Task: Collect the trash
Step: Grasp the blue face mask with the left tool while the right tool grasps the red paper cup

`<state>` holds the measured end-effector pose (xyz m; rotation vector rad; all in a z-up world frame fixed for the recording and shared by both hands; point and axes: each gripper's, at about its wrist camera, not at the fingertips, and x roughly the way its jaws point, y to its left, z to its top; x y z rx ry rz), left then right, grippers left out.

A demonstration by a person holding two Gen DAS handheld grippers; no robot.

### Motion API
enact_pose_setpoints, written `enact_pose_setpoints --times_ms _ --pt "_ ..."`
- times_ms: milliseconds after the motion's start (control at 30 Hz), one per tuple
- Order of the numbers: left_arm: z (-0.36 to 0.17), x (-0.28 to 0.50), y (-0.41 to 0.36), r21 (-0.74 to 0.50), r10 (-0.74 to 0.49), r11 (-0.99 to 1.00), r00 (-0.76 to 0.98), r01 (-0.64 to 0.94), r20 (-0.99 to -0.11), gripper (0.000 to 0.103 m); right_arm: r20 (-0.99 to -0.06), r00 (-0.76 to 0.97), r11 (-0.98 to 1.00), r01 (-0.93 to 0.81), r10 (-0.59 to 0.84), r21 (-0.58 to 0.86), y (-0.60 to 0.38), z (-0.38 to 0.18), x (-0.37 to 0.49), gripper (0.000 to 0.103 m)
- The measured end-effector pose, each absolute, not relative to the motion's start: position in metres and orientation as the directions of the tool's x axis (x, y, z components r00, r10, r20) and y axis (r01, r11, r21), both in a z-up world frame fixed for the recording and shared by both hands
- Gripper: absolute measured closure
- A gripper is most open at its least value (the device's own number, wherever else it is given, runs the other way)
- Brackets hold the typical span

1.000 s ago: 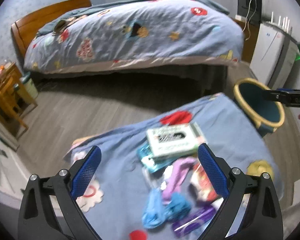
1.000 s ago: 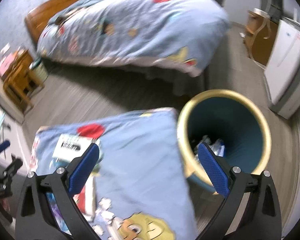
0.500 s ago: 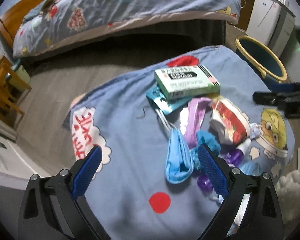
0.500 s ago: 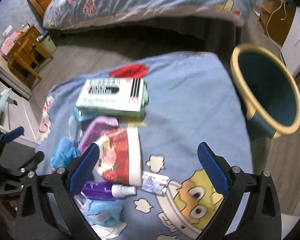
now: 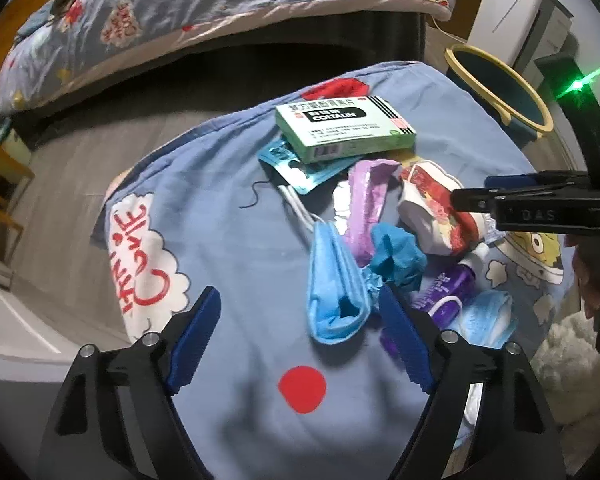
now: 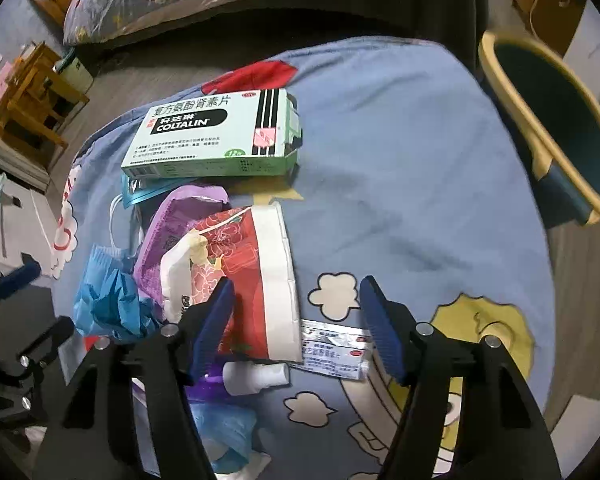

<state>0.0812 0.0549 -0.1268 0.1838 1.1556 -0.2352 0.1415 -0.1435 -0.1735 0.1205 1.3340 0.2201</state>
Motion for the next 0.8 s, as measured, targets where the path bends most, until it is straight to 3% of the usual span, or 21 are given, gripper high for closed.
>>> enact_pose_setpoints --times_ms 67,133,267,300,433,533,800 --pt "-0.129 0.083 0.051 0.025 -0.088 0.957 0.374 0.288 -0.923 0.028 -0.943 0.201 0.964 -0.07 0.267 0.258 -0.146 -0.177 0.143 0.039" --pt "-0.137 0.085 0.048 0.029 -0.077 0.956 0.344 0.291 -0.936 0.038 -0.938 0.187 0.956 -0.058 0.292 0.286 -0.147 -0.18 0.143 0.046" --pt "-0.149 0.086 0.043 0.038 -0.058 0.952 0.302 0.303 -0.952 0.048 -0.921 0.167 0.936 -0.048 0.352 0.349 -0.149 -0.181 0.144 0.069" --pt "-0.15 0.087 0.042 0.034 -0.062 0.95 0.294 0.31 -0.954 0.054 -0.917 0.164 0.931 -0.048 0.364 0.361 -0.15 -0.181 0.144 0.077" --pt "-0.153 0.089 0.042 -0.026 -0.109 0.952 0.259 0.306 -0.96 0.083 -0.904 0.177 0.921 -0.064 0.388 0.383 -0.15 -0.172 0.144 0.09" --pt "-0.149 0.088 0.041 -0.016 -0.104 0.949 0.264 0.316 -0.959 0.089 -0.893 0.191 0.913 -0.093 0.408 0.397 -0.147 -0.161 0.143 0.095" --pt "-0.117 0.093 0.056 -0.025 -0.127 0.963 0.371 0.267 -0.92 0.092 -0.891 0.246 0.918 -0.212 0.382 0.335 -0.123 -0.128 0.142 0.1"
